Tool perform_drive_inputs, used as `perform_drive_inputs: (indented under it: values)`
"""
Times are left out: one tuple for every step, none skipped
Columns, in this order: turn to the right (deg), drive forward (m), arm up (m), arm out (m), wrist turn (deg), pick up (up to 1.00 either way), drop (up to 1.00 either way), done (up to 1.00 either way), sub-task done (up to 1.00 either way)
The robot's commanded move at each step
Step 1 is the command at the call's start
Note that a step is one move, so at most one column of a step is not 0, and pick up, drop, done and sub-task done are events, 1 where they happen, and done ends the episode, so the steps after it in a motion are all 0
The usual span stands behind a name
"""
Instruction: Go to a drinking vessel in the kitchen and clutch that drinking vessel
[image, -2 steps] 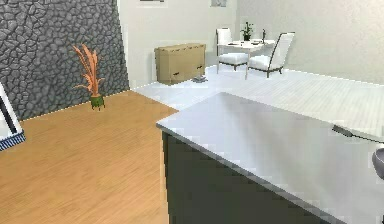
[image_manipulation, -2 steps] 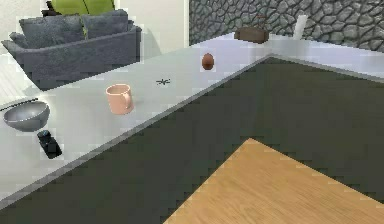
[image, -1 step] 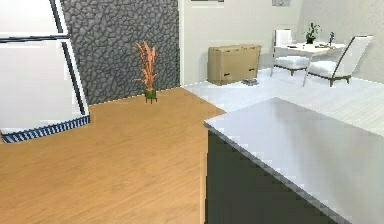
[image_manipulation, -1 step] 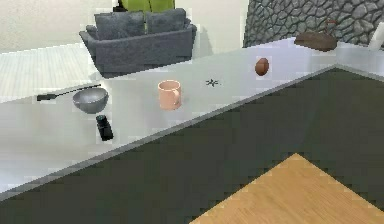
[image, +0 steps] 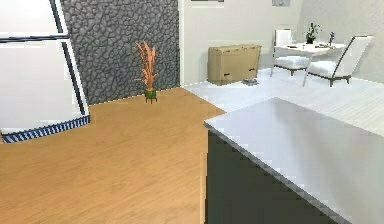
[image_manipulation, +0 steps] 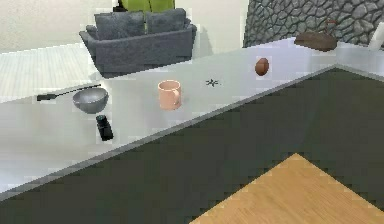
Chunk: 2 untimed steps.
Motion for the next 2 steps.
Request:
perform_drive_inputs:
  values:
    - [0.0, 0.0, 0.38, 0.0, 0.0, 0.0, 0.0, 0.0, 0.0]
    - [0.0, 0.0, 0.0, 0.46, 0.0, 0.0, 0.0, 0.0, 0.0]
